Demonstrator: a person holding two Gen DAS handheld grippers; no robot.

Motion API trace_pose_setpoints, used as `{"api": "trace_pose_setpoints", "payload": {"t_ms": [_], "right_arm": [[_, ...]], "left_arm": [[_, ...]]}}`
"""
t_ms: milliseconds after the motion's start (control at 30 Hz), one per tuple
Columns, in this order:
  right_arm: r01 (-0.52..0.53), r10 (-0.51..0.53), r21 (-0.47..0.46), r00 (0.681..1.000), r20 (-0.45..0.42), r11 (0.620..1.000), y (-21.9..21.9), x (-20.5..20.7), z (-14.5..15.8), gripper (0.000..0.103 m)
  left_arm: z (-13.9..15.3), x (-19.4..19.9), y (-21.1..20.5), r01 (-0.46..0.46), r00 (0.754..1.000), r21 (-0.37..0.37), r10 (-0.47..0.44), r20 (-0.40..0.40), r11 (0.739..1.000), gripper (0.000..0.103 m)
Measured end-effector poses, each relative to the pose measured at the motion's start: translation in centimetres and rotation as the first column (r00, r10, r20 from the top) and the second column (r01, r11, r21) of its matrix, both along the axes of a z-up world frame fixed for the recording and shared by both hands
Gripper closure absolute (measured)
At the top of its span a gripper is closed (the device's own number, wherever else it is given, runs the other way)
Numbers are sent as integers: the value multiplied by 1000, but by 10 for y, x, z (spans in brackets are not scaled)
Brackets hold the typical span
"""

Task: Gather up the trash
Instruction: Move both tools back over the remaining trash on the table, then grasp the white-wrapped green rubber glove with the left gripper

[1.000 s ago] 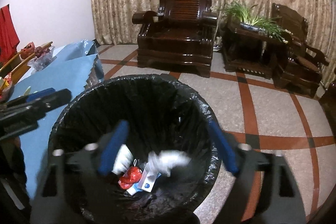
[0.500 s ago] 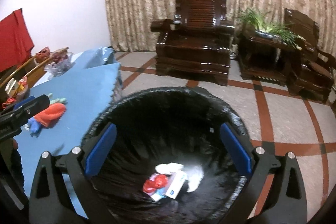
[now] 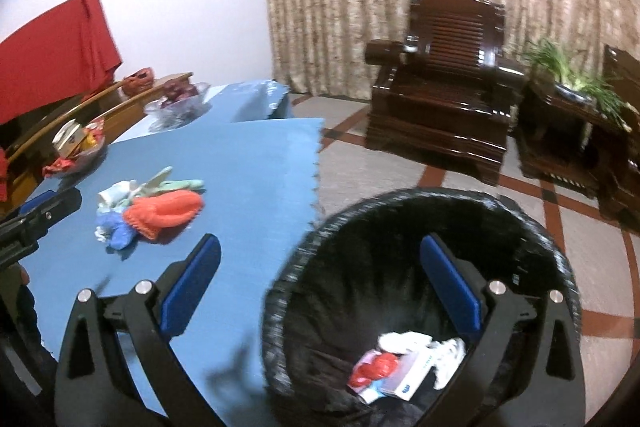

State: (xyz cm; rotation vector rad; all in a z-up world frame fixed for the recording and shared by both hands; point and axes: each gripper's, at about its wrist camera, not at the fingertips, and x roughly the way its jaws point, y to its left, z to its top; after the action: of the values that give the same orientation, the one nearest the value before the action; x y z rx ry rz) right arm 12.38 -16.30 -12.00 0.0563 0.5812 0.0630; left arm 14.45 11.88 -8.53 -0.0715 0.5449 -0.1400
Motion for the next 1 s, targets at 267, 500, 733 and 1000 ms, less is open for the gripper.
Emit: {"api": "trace_pose_setpoints", "payload": {"t_ms": [267, 500, 733, 1000], "right_arm": [[-72, 73, -10, 997, 4, 997, 48, 24, -1, 6], [-140, 140, -22, 990, -14, 990, 90, 48, -12, 6], [-182, 181, -20, 982, -53, 983, 121, 69, -33, 6], [-209, 206, -25, 975, -77, 978, 139, 83, -48, 6]], "left_arm": [[-14, -5, 59, -123, 992, 24, 124, -16, 992, 7], [-32, -7, 97, -204, 977, 22, 205, -50, 979, 8], [-49, 3, 115, -234, 968, 27, 236, -85, 972, 12], [-75, 23, 125, -240, 960, 24, 241, -141, 970, 20]]}}
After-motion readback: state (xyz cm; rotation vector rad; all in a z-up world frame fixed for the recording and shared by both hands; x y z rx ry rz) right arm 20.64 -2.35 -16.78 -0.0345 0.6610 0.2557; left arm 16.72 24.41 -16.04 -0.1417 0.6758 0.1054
